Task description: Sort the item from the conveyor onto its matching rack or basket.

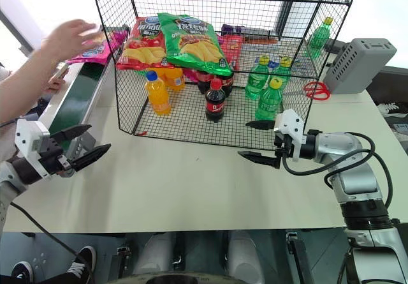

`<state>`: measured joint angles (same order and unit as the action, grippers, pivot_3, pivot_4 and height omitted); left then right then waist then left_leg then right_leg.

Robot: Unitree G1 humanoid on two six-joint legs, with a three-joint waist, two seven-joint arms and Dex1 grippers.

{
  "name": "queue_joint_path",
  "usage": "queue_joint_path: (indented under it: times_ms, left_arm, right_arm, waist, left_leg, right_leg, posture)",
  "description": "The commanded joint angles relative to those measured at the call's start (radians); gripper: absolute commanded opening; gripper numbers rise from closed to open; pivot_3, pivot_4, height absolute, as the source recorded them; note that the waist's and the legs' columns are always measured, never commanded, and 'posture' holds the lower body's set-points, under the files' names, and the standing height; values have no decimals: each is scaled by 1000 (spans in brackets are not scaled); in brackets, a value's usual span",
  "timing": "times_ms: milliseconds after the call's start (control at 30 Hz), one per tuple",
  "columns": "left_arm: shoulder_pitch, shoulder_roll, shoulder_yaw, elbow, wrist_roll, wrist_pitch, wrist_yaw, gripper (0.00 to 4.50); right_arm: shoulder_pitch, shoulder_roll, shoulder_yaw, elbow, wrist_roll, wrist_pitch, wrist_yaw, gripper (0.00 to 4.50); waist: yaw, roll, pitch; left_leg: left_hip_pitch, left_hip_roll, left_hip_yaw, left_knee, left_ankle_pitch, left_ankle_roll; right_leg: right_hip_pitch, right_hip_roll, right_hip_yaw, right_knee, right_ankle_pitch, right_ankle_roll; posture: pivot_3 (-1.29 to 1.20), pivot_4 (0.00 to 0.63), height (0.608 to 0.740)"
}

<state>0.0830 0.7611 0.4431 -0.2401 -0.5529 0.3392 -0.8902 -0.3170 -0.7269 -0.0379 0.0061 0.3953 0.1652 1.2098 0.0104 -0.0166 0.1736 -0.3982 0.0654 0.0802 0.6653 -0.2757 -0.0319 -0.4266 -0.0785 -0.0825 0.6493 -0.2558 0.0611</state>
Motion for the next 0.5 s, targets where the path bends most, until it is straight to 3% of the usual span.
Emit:
queue_joint_path:
  times_ms: [33, 300, 500]
  left_arm:
    - [2, 22, 16, -3, 18, -30, -16, 4412]
    - [8, 23, 35, 54, 136, -182, 3, 4412]
    - [64, 57, 80, 100, 256, -349, 18, 4412]
  right_arm:
    - [-24, 15, -5, -26, 17, -1, -9, 4439]
    - [-49, 121, 13, -109, 121, 128, -76, 4439]
    - [-26, 210, 93, -196, 65, 117, -157, 4439]
  waist:
    - [0, 0, 0]
    - [-3, 0, 0]
    - [-4, 0, 0]
  left_leg:
    - [0, 0, 0, 0, 0, 0]
    - [0, 0, 0, 0, 0, 0]
    - [0, 1, 0, 0, 0, 0]
  right_leg:
    - [0, 0, 0, 0, 0, 0]
    - [0, 0, 0, 0, 0, 0]
    - [-1, 0, 0, 0, 0, 0]
  posture:
    - [0, 150, 740]
    - [0, 150, 740]
    - [0, 150, 740]
